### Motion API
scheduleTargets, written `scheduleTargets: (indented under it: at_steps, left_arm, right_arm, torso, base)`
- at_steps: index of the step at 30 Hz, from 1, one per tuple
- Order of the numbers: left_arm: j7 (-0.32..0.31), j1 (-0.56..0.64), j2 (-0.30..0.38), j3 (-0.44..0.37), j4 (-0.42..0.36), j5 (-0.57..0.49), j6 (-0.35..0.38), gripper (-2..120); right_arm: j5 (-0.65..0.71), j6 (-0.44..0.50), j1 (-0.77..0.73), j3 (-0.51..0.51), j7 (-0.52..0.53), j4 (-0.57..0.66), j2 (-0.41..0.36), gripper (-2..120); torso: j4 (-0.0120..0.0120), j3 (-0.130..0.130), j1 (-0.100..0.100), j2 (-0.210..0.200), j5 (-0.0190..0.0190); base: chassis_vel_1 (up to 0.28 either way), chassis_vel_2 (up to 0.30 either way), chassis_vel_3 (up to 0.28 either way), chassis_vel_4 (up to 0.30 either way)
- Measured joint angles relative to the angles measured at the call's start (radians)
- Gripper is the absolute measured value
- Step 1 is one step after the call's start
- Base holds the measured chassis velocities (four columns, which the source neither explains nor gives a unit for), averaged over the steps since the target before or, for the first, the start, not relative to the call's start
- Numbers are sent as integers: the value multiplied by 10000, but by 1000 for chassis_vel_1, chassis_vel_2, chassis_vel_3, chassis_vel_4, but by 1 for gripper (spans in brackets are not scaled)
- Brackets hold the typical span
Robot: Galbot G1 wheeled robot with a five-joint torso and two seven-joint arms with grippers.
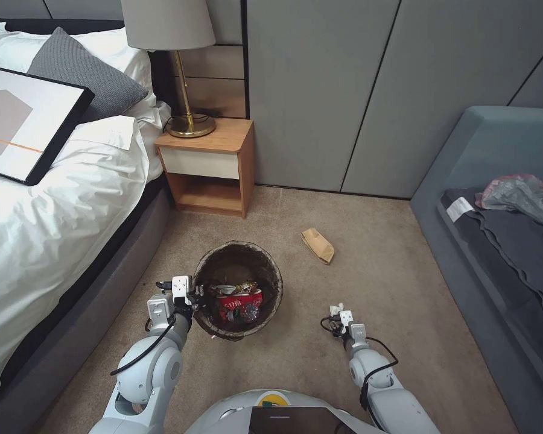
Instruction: Pick up the trash bin, then pick up the garbage from the floor and place it into the trash bin.
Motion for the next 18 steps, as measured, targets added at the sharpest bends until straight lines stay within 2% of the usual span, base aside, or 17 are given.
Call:
scheduleTargets:
  at_steps: [3,4,6,8,9,11,12,14,18]
  left_arm:
    - [2,21,4,-8,-17,-5,-2,0]
    - [4,42,6,-12,-28,-6,-6,0]
    - [5,62,6,-14,-45,-5,-9,0]
    - [6,74,7,-16,-63,-5,-10,0]
    - [6,74,7,-16,-63,-5,-10,0]
    - [6,77,4,0,-74,8,-11,0]
    - [6,77,4,0,-74,8,-11,0]
    - [8,80,-6,27,-80,28,-10,0]
    - [8,90,-6,40,-79,54,-10,0]
  right_arm:
    - [-99,252,38,41,-132,-181,12,41]
    - [-150,377,64,53,-201,-280,12,35]
    - [-164,455,92,60,-241,-353,6,32]
    - [-262,634,205,119,-354,-517,-50,20]
    - [-262,634,205,119,-354,-517,-50,20]
    - [-362,785,324,148,-445,-641,-112,10]
    - [-362,785,324,148,-445,-641,-112,10]
    - [-479,986,450,158,-598,-773,-152,0]
    - [-698,1282,612,158,-776,-940,-162,0]
  torso:
    - [0,0,0,0,0]
    - [0,0,0,0,2]
    - [1,0,0,0,2]
    - [2,0,0,0,3]
    - [2,0,0,0,3]
    - [-3,0,0,0,-1]
    - [-3,0,0,0,-1]
    - [-3,0,0,0,-1]
    - [0,0,0,0,0]
  base:
    - [0,0,0,0]
    - [0,0,0,0]
    - [0,0,0,0]
    - [0,0,0,0]
    - [0,0,0,0]
    - [0,0,0,0]
    - [0,0,0,0]
    - [0,0,0,0]
    - [0,0,0,0]
